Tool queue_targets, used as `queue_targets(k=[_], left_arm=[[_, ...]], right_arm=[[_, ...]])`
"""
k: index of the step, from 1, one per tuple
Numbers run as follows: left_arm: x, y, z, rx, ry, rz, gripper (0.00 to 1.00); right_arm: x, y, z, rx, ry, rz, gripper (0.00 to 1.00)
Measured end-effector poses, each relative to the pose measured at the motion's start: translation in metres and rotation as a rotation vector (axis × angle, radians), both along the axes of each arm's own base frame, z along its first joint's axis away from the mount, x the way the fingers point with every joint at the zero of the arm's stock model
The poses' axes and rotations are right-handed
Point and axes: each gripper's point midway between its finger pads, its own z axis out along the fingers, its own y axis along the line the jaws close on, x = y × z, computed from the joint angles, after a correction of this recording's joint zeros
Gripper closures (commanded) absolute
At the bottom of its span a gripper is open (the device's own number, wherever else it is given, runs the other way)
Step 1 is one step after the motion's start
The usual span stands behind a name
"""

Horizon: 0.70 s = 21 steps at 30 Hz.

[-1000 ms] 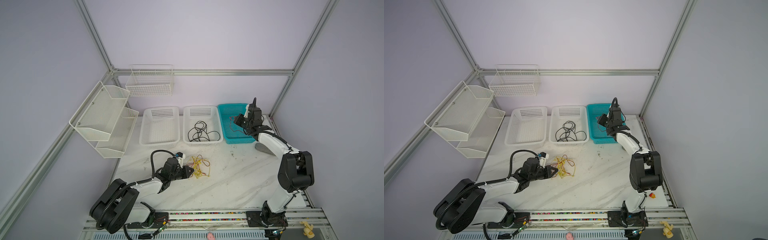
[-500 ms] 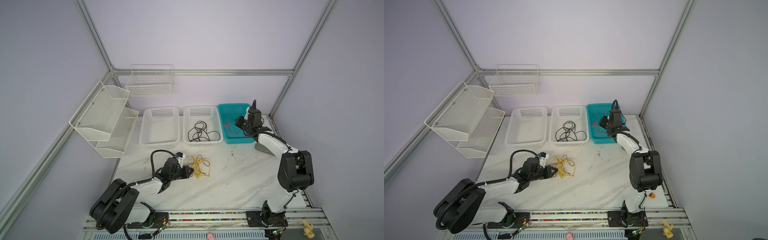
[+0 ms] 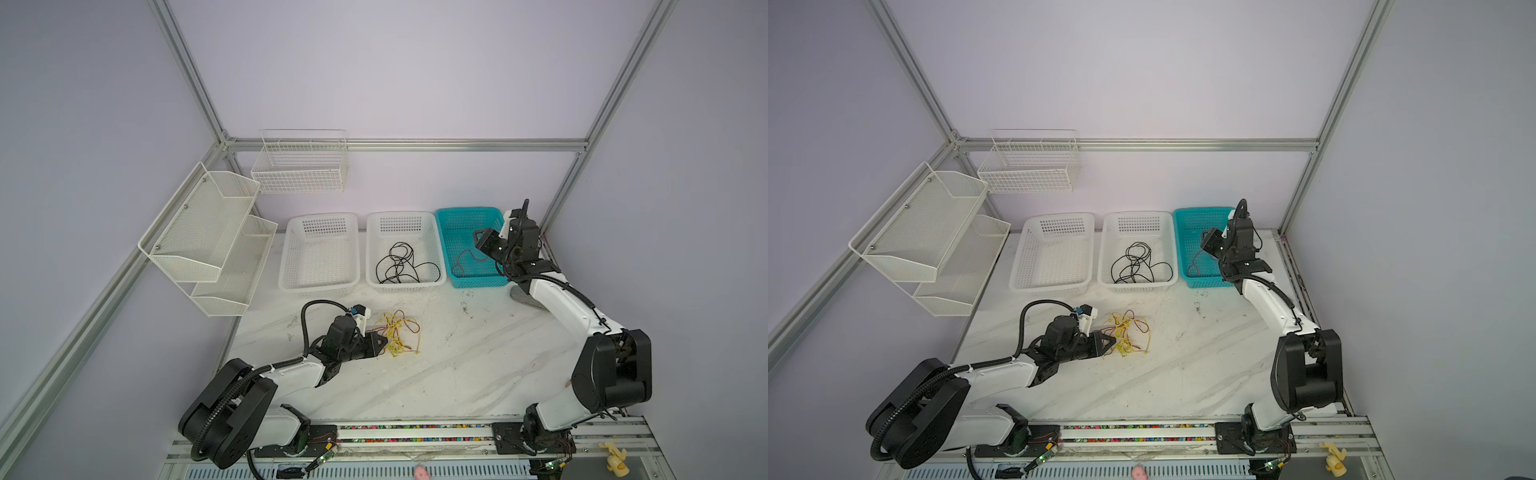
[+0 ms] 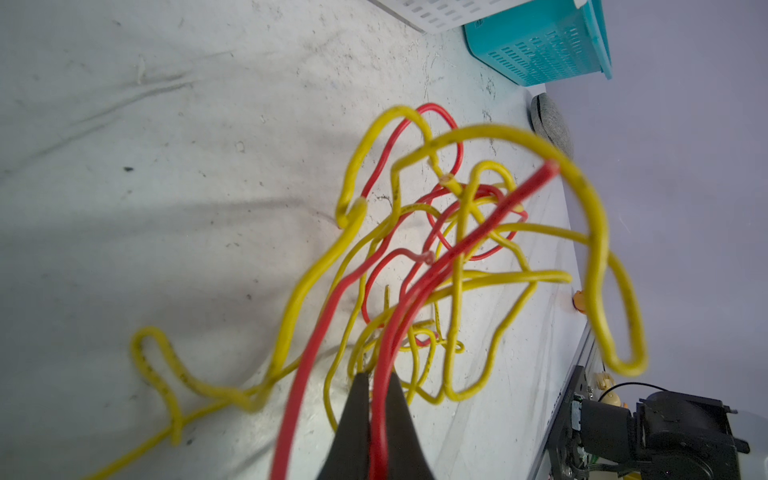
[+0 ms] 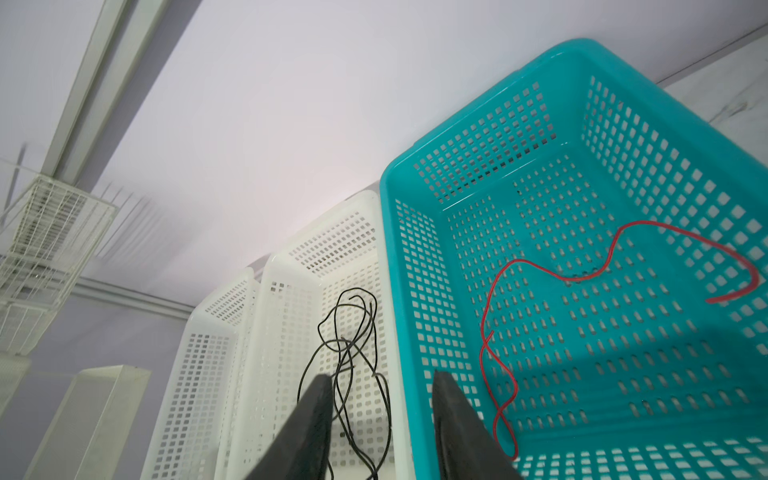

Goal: Untangle the cables
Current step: 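Move the right gripper back to the red-yellow tangle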

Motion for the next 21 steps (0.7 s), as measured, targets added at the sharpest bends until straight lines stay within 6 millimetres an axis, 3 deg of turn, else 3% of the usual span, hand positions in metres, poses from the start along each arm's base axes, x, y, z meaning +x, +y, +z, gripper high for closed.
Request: queue_targets(k=[5,12,16,21], left_arm=[[-0.001,0.000,0.005,-0.006,-0.009,-0.001,1.00],[-0.001,-0.001,0.018,-0.027,-0.042,-0.005,1.00],[-0.001,-0.001,0.023,-0.034,-0.055,-0.005,1.00],[-0.001,0.000,0.023,-0.034,-0.055,-0.005,1.00]], right_arm=[[-0.035,0.030,-0.012,0.029,0.015,0.147,0.51],[-0.121,0.107,-0.040,0.006,0.048,0.447,0.50],[-0.158,0.120,-0.062,0.006,0.068,0.526,0.50],[-0.191,0.129,-0.111,-0.004,0.159,0.582,0.52]])
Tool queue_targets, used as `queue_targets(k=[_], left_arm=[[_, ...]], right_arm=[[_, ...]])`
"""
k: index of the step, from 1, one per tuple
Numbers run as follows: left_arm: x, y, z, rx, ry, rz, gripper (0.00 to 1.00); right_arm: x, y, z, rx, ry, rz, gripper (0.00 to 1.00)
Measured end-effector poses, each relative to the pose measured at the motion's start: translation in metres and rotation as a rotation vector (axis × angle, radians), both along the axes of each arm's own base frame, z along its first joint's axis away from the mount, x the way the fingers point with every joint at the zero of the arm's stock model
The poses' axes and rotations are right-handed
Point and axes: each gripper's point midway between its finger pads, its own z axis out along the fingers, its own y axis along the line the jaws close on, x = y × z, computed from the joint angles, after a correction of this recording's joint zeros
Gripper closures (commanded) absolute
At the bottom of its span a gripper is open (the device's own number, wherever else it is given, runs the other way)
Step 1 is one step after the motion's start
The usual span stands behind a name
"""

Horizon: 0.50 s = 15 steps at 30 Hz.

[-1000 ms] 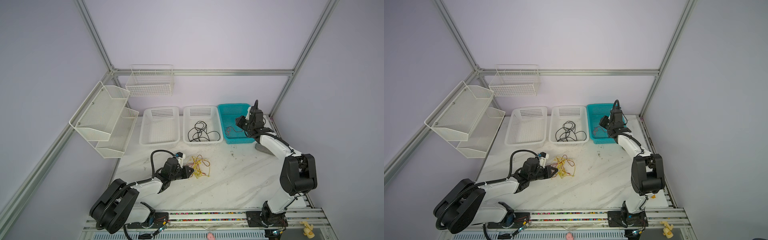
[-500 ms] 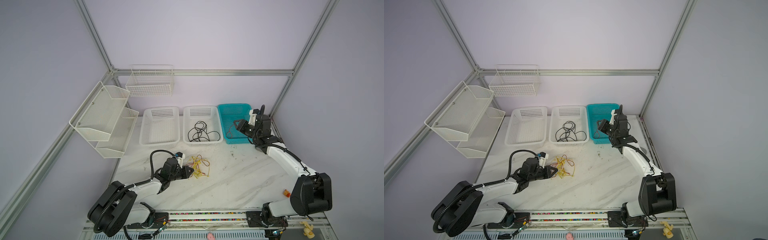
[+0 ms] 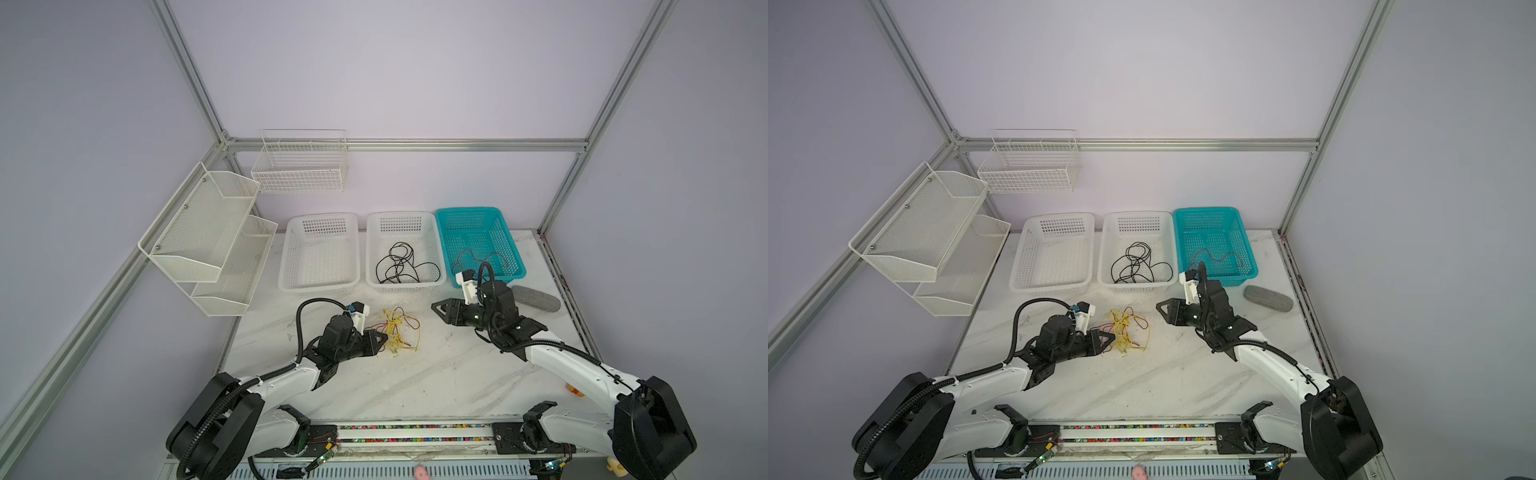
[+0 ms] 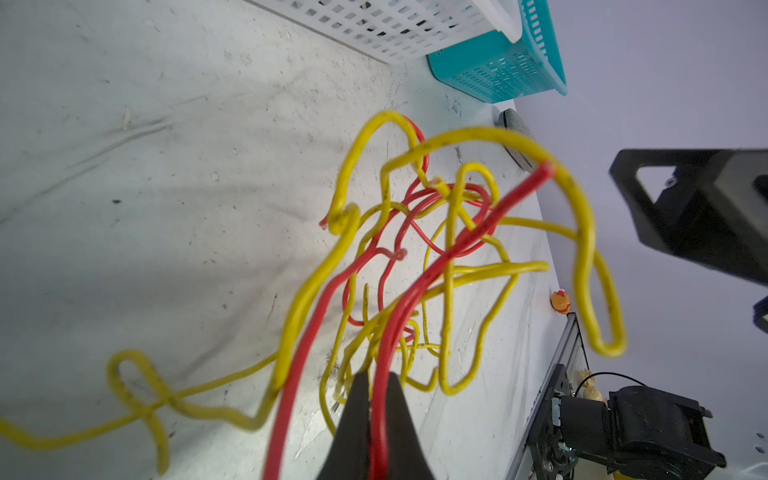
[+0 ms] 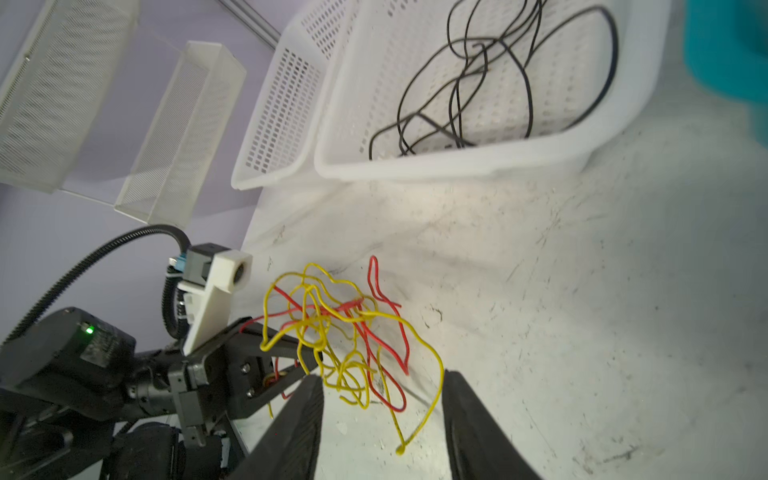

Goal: Untangle the cables
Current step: 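Move the right gripper back to the red-yellow tangle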

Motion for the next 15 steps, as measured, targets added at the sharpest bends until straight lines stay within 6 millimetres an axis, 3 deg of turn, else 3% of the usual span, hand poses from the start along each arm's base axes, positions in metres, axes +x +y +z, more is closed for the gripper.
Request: queue_targets(k=[3,7,15], left_arm=[[0.000,0.000,0.000,0.000,0.000,0.000,1.00],[0.000,0.000,0.000,-0.001,0.000,0.000,1.00],[-0.001,-0.001,0.000,-0.001,0.001,-0.003,1.00]], right_arm=[[-0.017,0.011,-0.020,-0.009,0.034,0.044,0.53],[-0.029,0.030,-0.033,-0.023,0.043,0.093,0.57],[-0.022,0.039,-0.052,-0.069,0.043,0.071,0.63]])
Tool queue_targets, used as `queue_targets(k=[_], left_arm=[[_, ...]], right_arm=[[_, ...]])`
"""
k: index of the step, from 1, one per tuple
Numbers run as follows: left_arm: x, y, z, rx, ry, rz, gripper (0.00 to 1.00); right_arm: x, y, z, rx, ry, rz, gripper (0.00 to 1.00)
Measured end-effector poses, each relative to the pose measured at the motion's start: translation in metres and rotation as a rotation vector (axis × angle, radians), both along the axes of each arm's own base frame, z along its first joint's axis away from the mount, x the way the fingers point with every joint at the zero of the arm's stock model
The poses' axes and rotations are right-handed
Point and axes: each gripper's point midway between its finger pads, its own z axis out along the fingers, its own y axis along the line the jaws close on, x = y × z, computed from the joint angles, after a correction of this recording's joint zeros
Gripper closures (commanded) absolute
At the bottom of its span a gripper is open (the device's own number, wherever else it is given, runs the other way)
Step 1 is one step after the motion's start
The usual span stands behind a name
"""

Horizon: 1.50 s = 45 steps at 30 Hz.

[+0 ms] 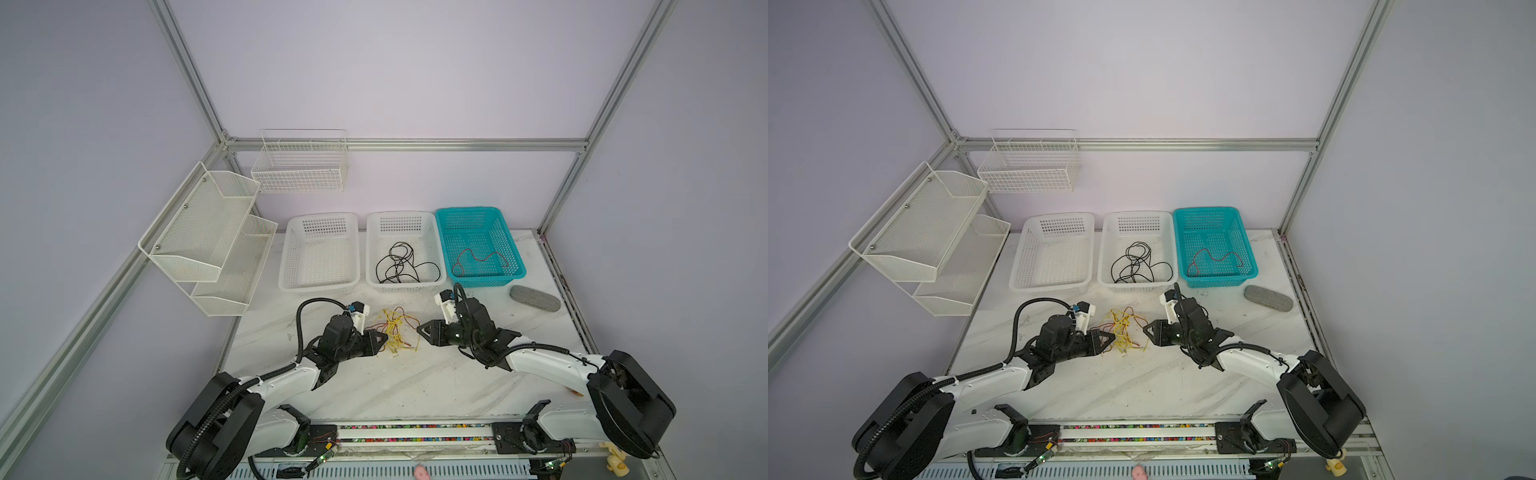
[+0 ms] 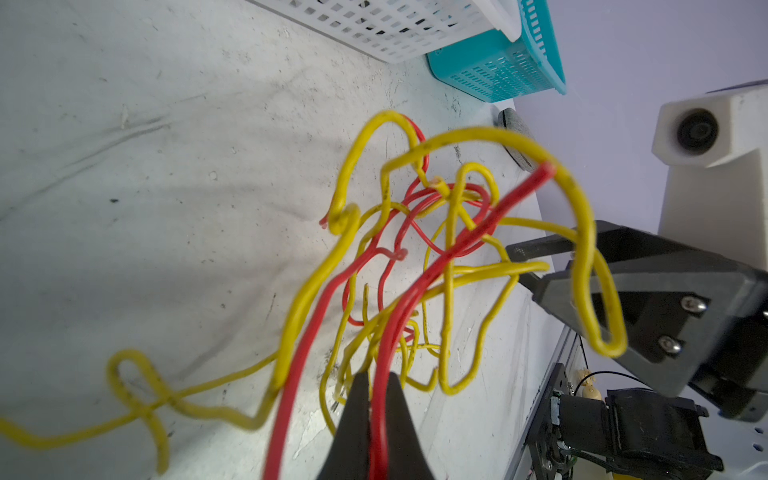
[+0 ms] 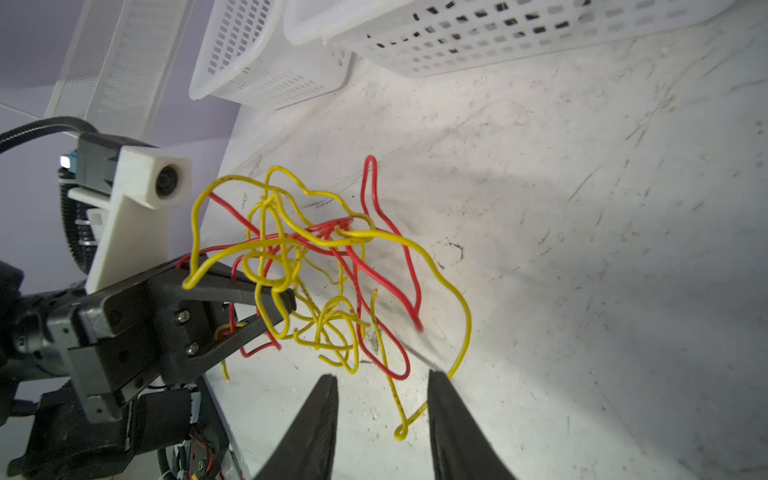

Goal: Untangle the cables
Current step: 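Move the right gripper back to the red-yellow tangle, then pinch red wires in the tangle with the right gripper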

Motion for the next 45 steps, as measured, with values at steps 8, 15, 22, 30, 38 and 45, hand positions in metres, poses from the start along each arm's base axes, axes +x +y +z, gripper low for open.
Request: queue_targets(k=[8,15,22,30,38,45], left_arm=[[0.000,-0.001,0.000,0.000,0.001,-0.002,1.00],[-0.001,0.000,-0.002,0.001,0.003,-0.002,1.00],[-0.002,0.001,-0.005,0.003,0.006,-0.002,1.00],[-0.001,0.000,-0.003,-0.003,-0.004,-0.002,1.00],[-0.001,-0.001,-0.006,0.005,0.000,-0.001,1.00],[-0.003,-0.002,-0.017,0.019,0.030,-0.012,1.00]], right_arm=[[0.015,0.008,-0.008,-0.019,-0.006,-0.024,0.70],[0.018,0.016,-0.011,-0.022,-0.011,-0.017,0.91],[0.017,0.017,-0.011,-0.028,-0.017,-0.017,1.00],[0.017,0.012,-0.003,-0.035,-0.038,-0.029,1.00],[0.003,-0.004,0.031,-0.036,-0.085,-0.037,1.00],[-0.006,-0.024,0.058,-0.028,-0.125,-0.087,1.00]])
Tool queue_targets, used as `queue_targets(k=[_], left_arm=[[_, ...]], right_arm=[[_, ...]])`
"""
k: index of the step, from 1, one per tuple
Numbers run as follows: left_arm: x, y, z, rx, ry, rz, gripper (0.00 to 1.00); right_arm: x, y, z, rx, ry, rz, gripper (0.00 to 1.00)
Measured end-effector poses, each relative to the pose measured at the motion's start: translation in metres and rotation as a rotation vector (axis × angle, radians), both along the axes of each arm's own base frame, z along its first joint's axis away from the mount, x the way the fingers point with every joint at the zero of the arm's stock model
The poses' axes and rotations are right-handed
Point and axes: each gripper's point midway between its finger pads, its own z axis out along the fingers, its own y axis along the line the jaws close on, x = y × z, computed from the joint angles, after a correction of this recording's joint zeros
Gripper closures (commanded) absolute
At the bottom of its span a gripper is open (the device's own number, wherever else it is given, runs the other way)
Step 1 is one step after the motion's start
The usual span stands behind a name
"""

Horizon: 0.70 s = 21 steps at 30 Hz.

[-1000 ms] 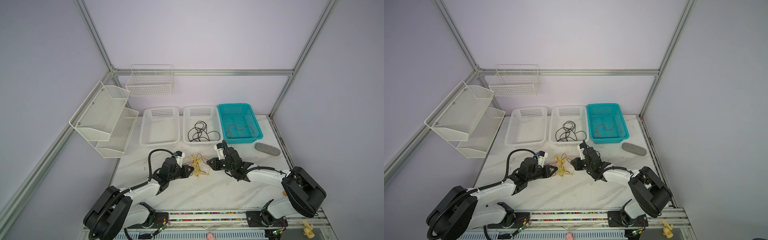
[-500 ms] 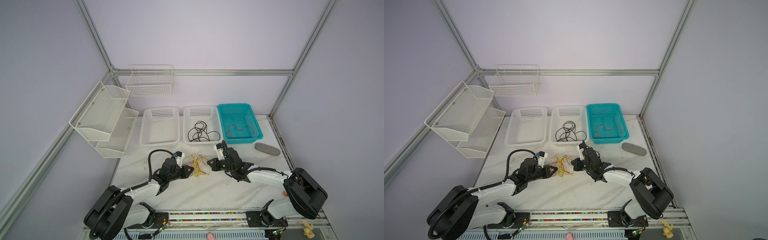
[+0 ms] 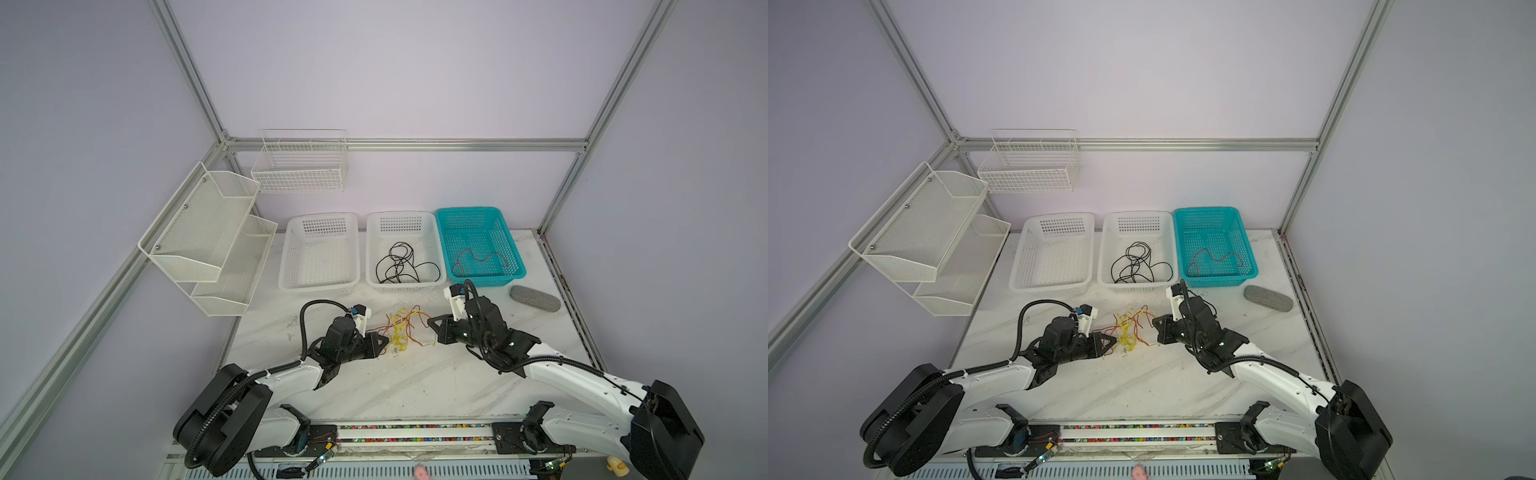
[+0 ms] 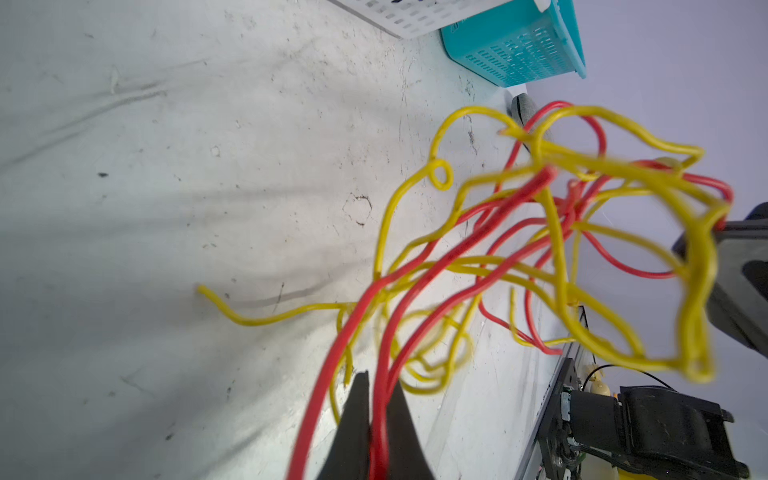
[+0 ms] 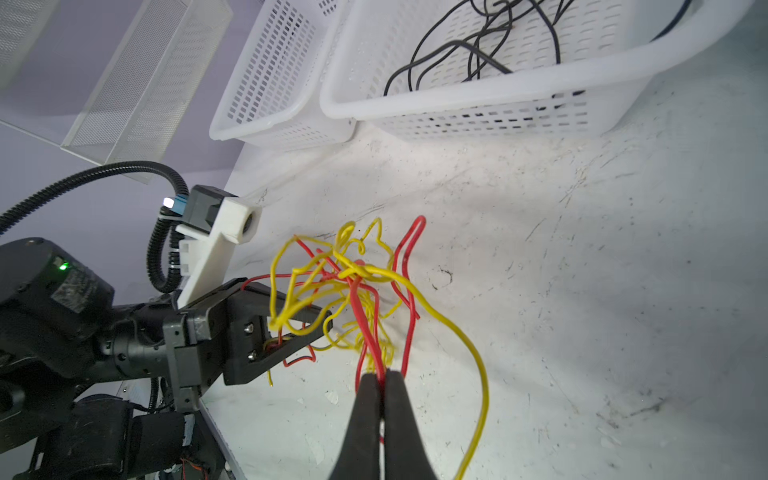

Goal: Untangle the cables
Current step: 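Pinch red wires in the tangle with the right gripper, then pull the red wires out and lift toward the teal basket with the right gripper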

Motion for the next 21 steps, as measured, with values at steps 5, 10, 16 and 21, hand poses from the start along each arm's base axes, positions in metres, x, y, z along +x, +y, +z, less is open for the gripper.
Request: queue_targets(k=[5,10,16,21], left_arm=[[-0.001,-0.002,0.002,-0.005,-0.009,-0.015,1.00],[-0.001,-0.003,0.003,-0.001,-0.023,-0.028,1.00],[-0.001,0.000,-0.003,0.029,-0.022,-0.018,1.00],[-0.003,0.008,-0.020,0.081,0.026,0.002,1.00]], right_arm=[[-0.005,-0.009,0.000,-0.029,0.020,-0.016,1.00],[-0.007,-0.017,0.022,-0.041,-0.004,-0.036,1.00],[-0.004,-0.032,0.067,-0.039,-0.089,-0.084,1.00],[0.002,-0.047,0.105,-0.041,-0.164,-0.144,1.00]])
